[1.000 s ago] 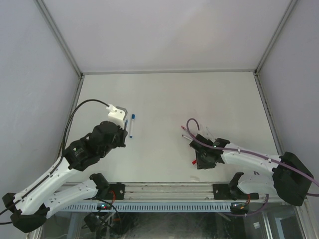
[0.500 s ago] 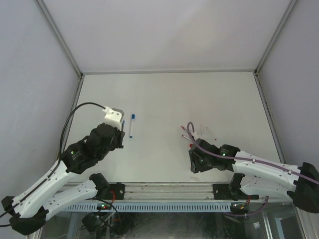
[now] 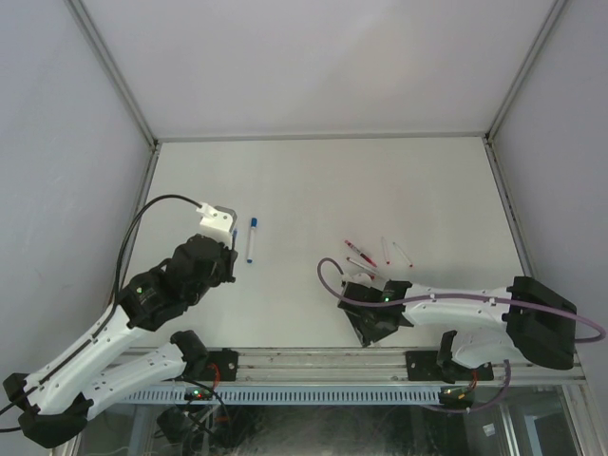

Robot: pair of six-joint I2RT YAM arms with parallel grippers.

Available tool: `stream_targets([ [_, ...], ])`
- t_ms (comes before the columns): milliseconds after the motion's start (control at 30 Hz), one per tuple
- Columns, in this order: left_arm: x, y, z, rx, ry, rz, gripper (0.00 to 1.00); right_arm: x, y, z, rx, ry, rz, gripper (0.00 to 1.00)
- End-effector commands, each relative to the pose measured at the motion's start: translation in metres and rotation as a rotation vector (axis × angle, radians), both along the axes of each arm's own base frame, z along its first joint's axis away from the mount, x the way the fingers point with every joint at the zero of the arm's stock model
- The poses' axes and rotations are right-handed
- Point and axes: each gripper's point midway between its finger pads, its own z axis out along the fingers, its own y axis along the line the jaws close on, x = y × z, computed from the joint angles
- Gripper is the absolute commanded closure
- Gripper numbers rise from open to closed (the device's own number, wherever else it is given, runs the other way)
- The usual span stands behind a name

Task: Insert the pens into the pen caps
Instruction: Pick up the pen cap from the center of the board, then place the pen cap at the center of the board.

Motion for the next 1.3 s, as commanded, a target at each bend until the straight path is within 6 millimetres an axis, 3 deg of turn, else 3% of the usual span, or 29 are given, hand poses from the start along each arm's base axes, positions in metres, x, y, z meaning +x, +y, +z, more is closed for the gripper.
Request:
stream_targets([
  [0, 0.004, 0.004, -0.005, 0.003, -0.010, 0.037, 1.00, 0.011, 0.017, 0.007, 0.040, -0.053, 0.024, 0.56],
  [267, 0.005, 0.005, -0.006, 0.008, -0.010, 0.041, 1.00, 0.002, 0.012, 0.001, 0.008, -0.001, 0.018, 0.69],
  [400, 0.005, 0.005, -0.006, 0.011, -0.011, 0.044, 1.00, 0.001, 0.012, 0.002, 0.012, 0.004, 0.011, 0.81],
  [567, 0.006, 0.007, -0.005, 0.012, -0.015, 0.054, 1.00, 0.006, 0.037, 0.016, 0.117, -0.011, 0.047, 0.89],
  [767, 0.007, 0.009, -0.003, 0.002, -0.029, 0.067, 1.00, 0.031, 0.081, 0.039, 0.226, -0.065, 0.048, 0.89],
  [933, 0.007, 0.011, -0.003, 0.003, -0.034, 0.079, 1.00, 0.069, 0.103, 0.037, 0.216, -0.102, 0.004, 0.89],
  [1067, 0.007, 0.012, -0.001, 0.000, -0.038, 0.080, 1.00, 0.091, 0.107, 0.030, 0.150, -0.125, 0.002, 0.89],
  [1267, 0.007, 0.011, -0.002, 0.003, -0.034, 0.077, 1.00, 0.088, 0.101, 0.014, 0.075, -0.099, 0.019, 0.88],
])
